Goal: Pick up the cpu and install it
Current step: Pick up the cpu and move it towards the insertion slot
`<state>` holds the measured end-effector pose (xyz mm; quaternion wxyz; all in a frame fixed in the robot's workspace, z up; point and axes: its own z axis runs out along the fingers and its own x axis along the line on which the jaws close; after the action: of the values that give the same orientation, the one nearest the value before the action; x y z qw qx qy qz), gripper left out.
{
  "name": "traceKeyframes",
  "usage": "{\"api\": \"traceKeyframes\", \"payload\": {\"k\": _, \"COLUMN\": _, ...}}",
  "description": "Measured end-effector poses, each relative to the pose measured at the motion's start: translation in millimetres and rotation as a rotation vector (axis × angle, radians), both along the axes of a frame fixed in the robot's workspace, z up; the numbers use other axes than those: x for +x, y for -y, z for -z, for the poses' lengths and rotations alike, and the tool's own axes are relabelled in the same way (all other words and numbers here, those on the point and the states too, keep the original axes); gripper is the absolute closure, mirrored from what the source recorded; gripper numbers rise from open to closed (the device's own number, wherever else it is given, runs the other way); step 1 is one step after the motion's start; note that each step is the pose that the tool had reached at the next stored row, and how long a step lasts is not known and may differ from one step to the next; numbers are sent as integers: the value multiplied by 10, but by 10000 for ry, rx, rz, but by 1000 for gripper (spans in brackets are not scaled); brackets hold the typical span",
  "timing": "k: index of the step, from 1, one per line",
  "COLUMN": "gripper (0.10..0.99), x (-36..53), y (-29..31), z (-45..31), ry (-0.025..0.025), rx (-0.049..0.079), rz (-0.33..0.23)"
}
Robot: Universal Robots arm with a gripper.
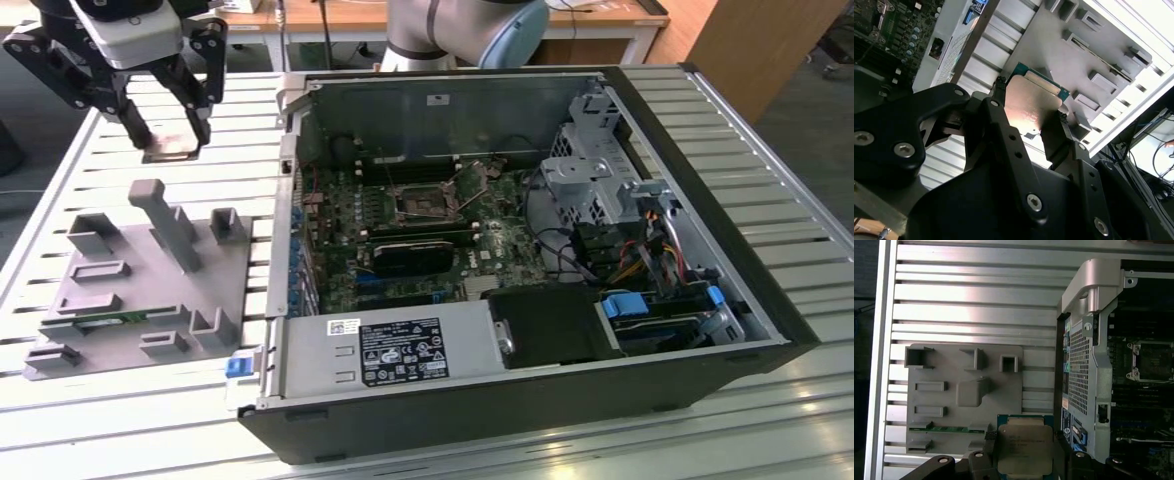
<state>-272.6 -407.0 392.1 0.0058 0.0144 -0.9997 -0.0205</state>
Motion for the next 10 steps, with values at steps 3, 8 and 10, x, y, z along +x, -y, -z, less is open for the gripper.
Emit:
{"api": "traceKeyframes", "payload": {"k": 3, "gripper": 553, "x": 8, "y": 0, "z": 0, "ry": 1, "rx": 0, "rz": 0}}
{"api": "traceKeyframes", "payload": {"k": 8, "gripper": 553, "x": 20, "y": 0, "z": 0, "ry": 1, "rx": 0, "rz": -1}}
{"api": "traceKeyframes", "payload": {"k": 10, "gripper": 553, "x": 25, "y": 0, "z": 0, "ry": 1, "rx": 0, "rz": -1}}
